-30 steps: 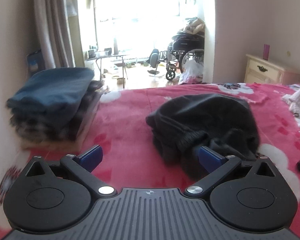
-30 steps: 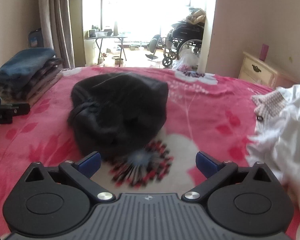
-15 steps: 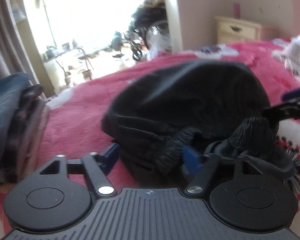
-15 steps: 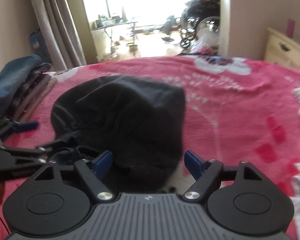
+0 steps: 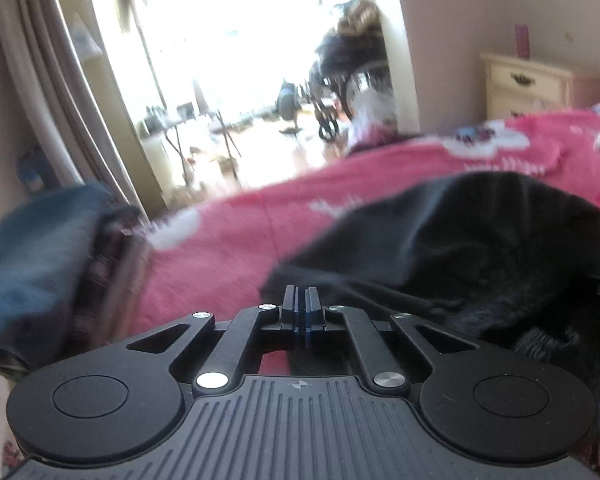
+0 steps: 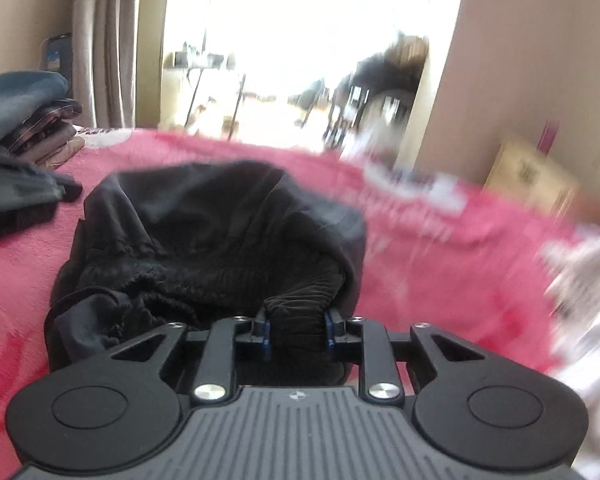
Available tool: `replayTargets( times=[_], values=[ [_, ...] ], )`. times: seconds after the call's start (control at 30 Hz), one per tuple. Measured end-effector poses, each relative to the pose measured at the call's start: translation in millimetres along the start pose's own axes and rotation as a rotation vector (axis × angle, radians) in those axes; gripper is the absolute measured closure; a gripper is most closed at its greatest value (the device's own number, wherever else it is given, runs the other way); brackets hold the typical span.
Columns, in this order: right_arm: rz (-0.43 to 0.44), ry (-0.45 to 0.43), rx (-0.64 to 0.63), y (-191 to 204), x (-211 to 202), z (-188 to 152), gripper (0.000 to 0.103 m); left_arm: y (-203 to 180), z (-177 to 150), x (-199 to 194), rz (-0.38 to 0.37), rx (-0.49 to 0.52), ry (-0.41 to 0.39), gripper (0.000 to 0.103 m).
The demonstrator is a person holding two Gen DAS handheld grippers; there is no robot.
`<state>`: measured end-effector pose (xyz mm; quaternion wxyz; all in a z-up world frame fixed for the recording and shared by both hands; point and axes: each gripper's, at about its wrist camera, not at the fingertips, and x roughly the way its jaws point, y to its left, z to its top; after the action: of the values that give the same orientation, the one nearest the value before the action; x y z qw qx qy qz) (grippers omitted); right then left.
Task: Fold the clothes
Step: 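Reach the right tool to the black trousers and grasp the fabric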
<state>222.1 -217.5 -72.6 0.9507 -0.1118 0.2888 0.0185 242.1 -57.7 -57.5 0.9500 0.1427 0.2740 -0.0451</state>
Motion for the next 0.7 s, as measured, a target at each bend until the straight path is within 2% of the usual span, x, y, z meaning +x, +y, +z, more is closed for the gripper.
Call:
replayTargets(
  times=[0.13,0.33,0.57,0.7],
  values=[
    [-0.066,-0.126,-0.035,-1,-37,10,0.08,16,7,-43,0.016,-0.039,-0.081,0.103],
    [-0.087,-0.325,-0.053,-2,-113,25,0.08,49,15,-109,0.032,-0.115,-0.173,0.103],
    [0.018,-0.528,-0.034,1,-214,37,0.08,81,14,-186,0.04,-0.194,-0.261,0.103],
    [0.106,-0.589,-0.021,-5,-265,34,0.08,73,-6,-191,0.009,-0.189,-0.217,0.103]
  ],
)
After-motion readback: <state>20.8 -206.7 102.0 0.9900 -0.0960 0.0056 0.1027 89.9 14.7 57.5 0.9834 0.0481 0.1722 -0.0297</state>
